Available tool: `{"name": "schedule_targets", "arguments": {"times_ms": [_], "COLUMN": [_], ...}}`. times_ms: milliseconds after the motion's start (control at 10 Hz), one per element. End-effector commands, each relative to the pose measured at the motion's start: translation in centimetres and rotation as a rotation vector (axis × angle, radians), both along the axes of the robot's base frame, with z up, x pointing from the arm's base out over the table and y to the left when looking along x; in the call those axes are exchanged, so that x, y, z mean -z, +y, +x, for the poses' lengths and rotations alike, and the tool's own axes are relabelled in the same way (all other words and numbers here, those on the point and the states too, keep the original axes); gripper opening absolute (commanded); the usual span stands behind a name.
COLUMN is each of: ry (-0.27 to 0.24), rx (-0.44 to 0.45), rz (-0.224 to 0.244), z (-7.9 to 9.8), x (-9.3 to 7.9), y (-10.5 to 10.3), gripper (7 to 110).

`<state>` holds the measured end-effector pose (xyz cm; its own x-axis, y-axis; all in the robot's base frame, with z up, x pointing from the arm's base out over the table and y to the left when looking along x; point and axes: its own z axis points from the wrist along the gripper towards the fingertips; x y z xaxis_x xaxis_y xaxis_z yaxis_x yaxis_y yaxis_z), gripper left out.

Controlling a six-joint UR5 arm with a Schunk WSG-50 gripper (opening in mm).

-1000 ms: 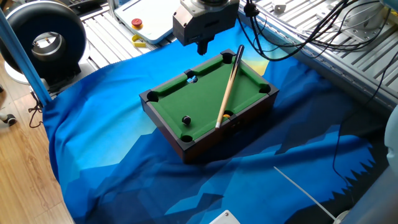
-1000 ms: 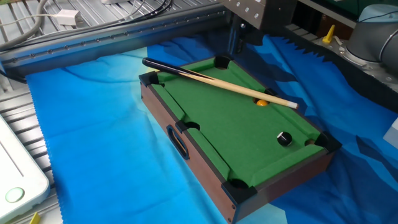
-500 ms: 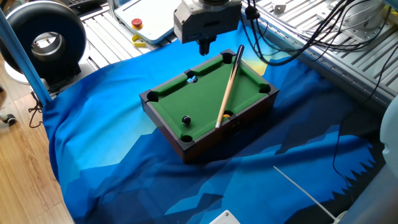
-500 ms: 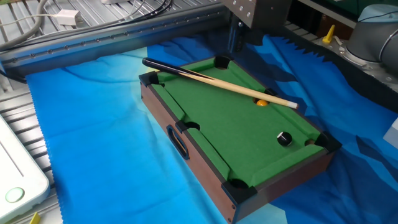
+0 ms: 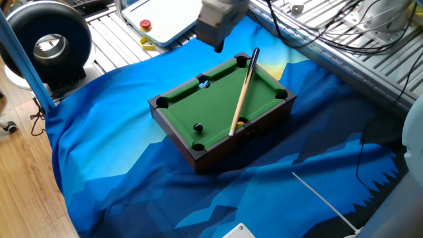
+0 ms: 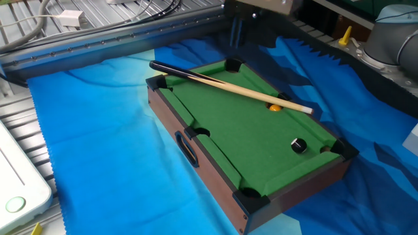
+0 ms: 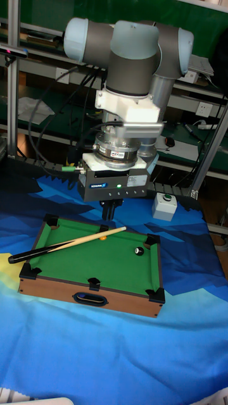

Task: Hit the pool ball

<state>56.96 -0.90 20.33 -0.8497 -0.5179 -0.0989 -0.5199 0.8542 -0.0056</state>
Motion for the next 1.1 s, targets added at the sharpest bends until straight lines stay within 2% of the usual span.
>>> {"name": "schedule_targets", "arguments": {"times_ms": [0, 100, 400, 500, 700, 1000], "ry": [-0.065, -0.072, -0.094, -0.121, -0.160, -0.181], "rx": [-0.427, -0.468, -0.508, -0.550, -0.644, -0.772], "rz": [-0.102, -0.107, -0.078, -0.081, -0.124, -0.191], "z": [1.3, 1.5, 1.4, 2.0, 2.9, 3.6], "x": [-0.1, -0.1, 0.1, 0.0, -0.2, -0.3], "y": [-1.9, -1.9, -1.3, -1.1, -1.7, -2.6], "gripper": [7, 7, 7, 7, 7, 7]}}
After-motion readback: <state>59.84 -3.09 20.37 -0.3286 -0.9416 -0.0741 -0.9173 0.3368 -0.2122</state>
